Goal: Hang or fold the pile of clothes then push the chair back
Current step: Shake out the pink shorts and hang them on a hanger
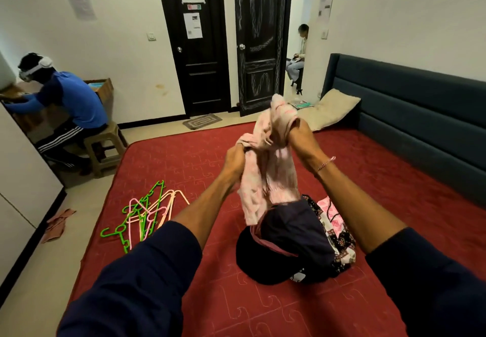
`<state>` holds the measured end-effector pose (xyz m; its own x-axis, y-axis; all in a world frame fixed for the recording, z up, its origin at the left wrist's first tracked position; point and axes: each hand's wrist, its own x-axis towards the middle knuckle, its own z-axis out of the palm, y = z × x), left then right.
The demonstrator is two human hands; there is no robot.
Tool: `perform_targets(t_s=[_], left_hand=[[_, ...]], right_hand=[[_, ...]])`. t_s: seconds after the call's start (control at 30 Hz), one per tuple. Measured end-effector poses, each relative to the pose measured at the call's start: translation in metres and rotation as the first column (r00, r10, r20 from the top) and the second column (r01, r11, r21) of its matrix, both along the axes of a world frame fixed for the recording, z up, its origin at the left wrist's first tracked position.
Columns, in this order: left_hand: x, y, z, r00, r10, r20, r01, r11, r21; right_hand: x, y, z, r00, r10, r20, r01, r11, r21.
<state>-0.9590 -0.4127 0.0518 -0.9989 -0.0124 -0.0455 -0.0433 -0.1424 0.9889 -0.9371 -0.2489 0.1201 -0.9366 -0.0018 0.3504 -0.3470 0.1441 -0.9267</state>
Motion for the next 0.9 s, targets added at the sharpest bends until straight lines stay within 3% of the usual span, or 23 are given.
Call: perform_targets(t_s=[0.07,0.17,0.23,0.33,0.53,0.73,0.9], left_hand=[[0.005,-0.023,0.013,0.994,-0.045,0.098,0.029,0.987,0.161],[0.021,-0.056,0.029,0.989,-0.112,0.099,0.086,0.969,0.232],[0.041,-0.074,0.042,0.977,-0.194,0.084,0.163,0.945,0.282],[0.066,-0.108,0.055,0.947,-0.319,0.033,0.292,0.901,0.321],[0.097,-0.178,0.074,0.934,-0.354,0.042,0.346,0.928,0.135],[0.112,-0.225,0.115,0.971,-0.234,-0.055,0.24,0.937,0.253],[0.118,-0.258,0.147,0.986,-0.059,-0.157,0.116,0.918,0.38]], right_hand=[[0.009,-0.005,-0.021,0.99,0.076,0.116,-0.098,0.974,0.205],[0.04,-0.028,-0.063,0.828,0.206,0.522,-0.26,0.965,0.03],[0.052,-0.044,-0.097,0.774,0.213,0.597,-0.293,0.955,0.039],[0.069,-0.078,-0.116,0.828,0.244,0.505,-0.295,0.955,0.021],[0.098,-0.143,-0.09,0.848,0.327,0.417,-0.33,0.942,-0.068],[0.143,-0.206,-0.081,0.781,0.539,0.315,-0.587,0.806,0.075],[0.173,-0.241,-0.078,0.854,0.509,0.105,-0.519,0.844,0.135]])
